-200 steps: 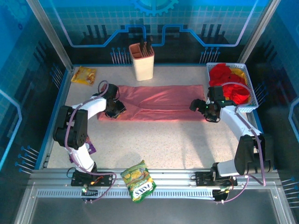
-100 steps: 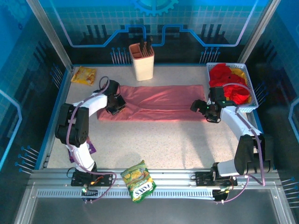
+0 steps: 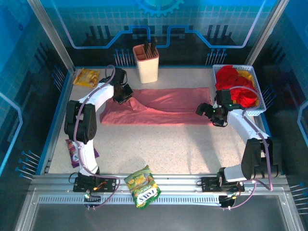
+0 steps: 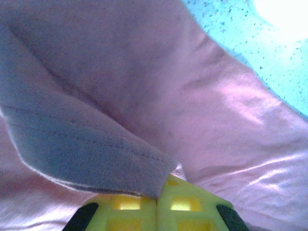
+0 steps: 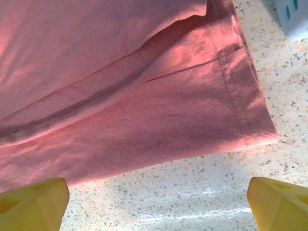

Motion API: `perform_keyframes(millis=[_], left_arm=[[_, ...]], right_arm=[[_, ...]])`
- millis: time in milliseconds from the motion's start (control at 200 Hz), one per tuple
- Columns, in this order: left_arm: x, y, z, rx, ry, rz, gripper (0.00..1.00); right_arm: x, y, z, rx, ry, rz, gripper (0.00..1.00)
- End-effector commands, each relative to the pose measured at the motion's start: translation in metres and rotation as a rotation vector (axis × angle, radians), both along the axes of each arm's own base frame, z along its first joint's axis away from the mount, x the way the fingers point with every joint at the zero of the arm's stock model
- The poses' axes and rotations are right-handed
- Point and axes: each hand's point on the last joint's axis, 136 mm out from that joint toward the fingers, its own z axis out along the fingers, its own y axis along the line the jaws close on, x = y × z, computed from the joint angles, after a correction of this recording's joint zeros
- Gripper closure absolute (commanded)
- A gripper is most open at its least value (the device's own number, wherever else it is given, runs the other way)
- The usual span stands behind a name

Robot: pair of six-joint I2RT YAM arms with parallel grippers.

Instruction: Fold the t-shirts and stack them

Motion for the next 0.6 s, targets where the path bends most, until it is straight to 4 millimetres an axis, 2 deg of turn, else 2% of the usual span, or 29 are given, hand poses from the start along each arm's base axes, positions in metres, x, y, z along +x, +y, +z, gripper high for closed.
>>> perform_keyframes(millis=[0, 50, 185, 220, 275, 315, 445, 595], left_arm=[[0.011, -0.006, 0.001, 0.047, 0.014, -0.032, 0.97], [0.019, -0.007, -0.003, 0.062, 0.024, -0.038, 0.89], [0.045, -0.010, -0.008, 0.066, 0.010, -0.041, 0.81], [0.053, -0.012, -0.007, 0.060, -0.005, -0.043, 0.72], [0.061, -0.017, -0.002, 0.046, -0.027, -0.055, 0.53], [0.064, -0.019, 0.001, 0.039, -0.034, -0.069, 0.49], [0.047, -0.012, 0.005, 0.081, -0.001, -0.094, 0.47], [0.003, -0.009, 0.001, 0.074, 0.043, -0.104, 0.46]], right_arm=[[-0.002, -0.001, -0.006, 0.014, 0.021, 0.009, 0.04], [-0.001, 0.000, -0.007, 0.018, 0.023, 0.013, 0.04], [-0.002, 0.002, -0.010, 0.029, 0.027, 0.018, 0.05], [-0.003, 0.003, -0.011, 0.036, 0.029, 0.021, 0.05], [-0.004, 0.006, -0.012, 0.047, 0.034, 0.027, 0.05], [-0.004, 0.007, -0.012, 0.050, 0.033, 0.032, 0.05], [-0.008, 0.007, -0.010, 0.042, 0.024, 0.037, 0.05], [-0.005, 0.009, -0.009, 0.038, 0.006, 0.046, 0.02]])
